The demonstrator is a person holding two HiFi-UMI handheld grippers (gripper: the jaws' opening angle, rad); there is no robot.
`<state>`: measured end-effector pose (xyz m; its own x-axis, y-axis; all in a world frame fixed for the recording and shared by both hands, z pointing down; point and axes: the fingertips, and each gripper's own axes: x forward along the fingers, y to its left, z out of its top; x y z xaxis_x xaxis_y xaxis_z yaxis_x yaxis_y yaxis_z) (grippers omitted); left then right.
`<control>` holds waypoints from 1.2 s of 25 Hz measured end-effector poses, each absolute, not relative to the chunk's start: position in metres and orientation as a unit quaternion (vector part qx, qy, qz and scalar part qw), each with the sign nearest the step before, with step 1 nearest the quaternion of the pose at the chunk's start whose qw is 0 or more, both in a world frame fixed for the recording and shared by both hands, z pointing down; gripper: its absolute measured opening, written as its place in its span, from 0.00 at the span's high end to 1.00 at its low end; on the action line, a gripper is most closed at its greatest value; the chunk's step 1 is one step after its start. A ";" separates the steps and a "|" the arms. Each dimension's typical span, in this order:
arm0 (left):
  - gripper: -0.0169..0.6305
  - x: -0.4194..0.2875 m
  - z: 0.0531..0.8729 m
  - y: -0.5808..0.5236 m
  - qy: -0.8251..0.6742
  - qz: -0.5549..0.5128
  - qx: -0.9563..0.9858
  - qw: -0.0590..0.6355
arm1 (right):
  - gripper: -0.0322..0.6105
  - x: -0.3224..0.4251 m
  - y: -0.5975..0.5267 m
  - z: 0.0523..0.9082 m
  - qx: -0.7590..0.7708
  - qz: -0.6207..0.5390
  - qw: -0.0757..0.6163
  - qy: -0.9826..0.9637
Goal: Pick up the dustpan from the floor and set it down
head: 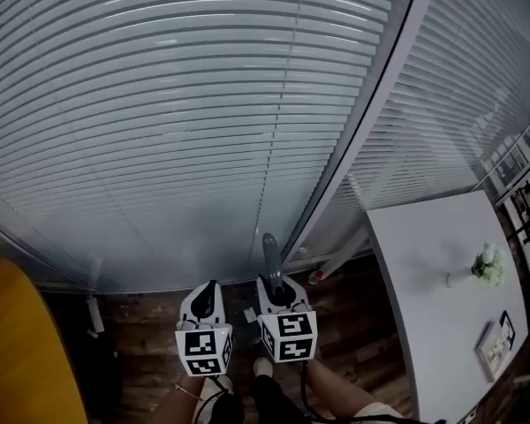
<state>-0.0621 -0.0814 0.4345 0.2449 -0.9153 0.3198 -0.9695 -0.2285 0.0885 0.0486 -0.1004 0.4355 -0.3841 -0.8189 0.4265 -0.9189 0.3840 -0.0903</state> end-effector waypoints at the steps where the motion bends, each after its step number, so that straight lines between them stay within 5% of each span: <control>1: 0.97 -0.064 0.445 -0.080 -0.608 0.100 0.775 0.140 | 0.79 0.048 -0.099 0.447 0.530 0.163 0.163 -0.816; 30: 0.97 -0.114 0.566 -0.094 -0.637 0.128 0.731 0.208 | 0.79 0.025 -0.132 0.570 0.555 0.228 0.190 -0.777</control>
